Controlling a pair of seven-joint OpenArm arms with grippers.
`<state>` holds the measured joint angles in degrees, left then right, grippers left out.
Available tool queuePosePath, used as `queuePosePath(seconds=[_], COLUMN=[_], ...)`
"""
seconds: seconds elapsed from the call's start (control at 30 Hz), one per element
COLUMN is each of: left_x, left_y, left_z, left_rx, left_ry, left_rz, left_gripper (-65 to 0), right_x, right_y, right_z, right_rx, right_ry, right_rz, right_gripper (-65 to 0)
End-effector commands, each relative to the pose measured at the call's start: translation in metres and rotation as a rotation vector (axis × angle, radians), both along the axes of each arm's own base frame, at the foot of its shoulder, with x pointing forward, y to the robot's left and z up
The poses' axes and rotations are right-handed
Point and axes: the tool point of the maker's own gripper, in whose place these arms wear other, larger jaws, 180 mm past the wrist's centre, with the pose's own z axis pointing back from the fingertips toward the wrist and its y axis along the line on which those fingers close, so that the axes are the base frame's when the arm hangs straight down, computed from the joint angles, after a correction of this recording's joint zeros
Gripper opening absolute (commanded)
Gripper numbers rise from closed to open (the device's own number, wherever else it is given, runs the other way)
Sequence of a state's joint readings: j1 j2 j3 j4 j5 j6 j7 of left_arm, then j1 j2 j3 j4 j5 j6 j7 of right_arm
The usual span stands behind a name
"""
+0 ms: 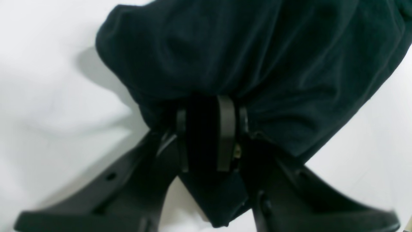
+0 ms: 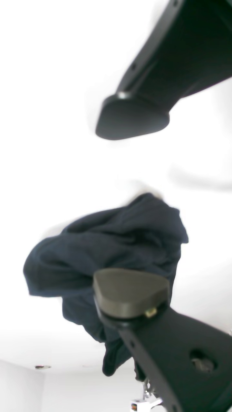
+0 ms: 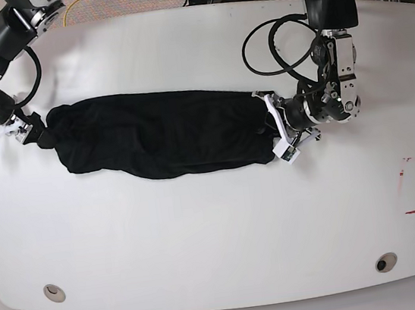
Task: Fold the T-shirt properly
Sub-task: 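Lay the folded end down and pull the strip ends apart with both grippers, then fold the strip in half, bringing both grippers together over the middle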
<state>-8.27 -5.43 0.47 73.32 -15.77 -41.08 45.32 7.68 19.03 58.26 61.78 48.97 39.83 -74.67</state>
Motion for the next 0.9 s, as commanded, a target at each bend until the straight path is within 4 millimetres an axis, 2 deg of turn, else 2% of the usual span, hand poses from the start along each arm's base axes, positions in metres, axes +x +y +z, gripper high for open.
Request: queuePosePath(seconds=[0.0, 0.1, 0.3, 0.47, 0.5, 0.6, 0.77, 0.8, 0.87], left_x=[-0.014, -0.014, -0.015, -0.015, -0.015, -0.015, -0.016, -0.016, -0.018], left_y=[0.025, 0.025, 0.025, 0.025, 0.025, 0.025, 0.022, 0.022, 0.016], left_z=[-0.022, -0.022, -0.024, -0.024, -0.024, -0.024, -0.024, -0.024, -0.026], left_rx=[0.153, 0.153, 0.152, 0.156, 0.156, 0.156, 0.155, 0.156, 0.162], left_ry=[0.082, 0.082, 0.088, 0.09, 0.09, 0.09, 0.09, 0.09, 0.092], left_rz=[-0.004, -0.004, -0.003, -0.009, -0.009, -0.009, -0.013, -0.016, -0.039], left_gripper=[-54.9, -54.9, -54.9, -54.9, -54.9, -54.9, -54.9, -54.9, -54.9], right_x=[0.01, 0.016, 0.021, 0.026, 0.026, 0.028, 0.032, 0.034, 0.038], right_y=[0.012, 0.024, 0.066, 0.087, 0.09, 0.095, 0.101, 0.099, 0.094], right_z=[0.005, 0.007, 0.007, 0.009, 0.01, 0.011, 0.013, 0.015, 0.024], right_rx=[0.005, -0.002, 0.039, 0.041, 0.041, 0.037, 0.024, 0.012, -0.027], right_ry=[-0.031, -0.038, -0.077, -0.095, -0.097, -0.103, -0.111, -0.116, -0.134], right_rz=[0.028, 0.074, 0.142, 0.181, 0.185, 0.199, 0.227, 0.231, 0.241], right_gripper=[-5.1, -5.1, -5.9, -8.1, -10.5, -23.9, -59.1, -63.7, -65.0])
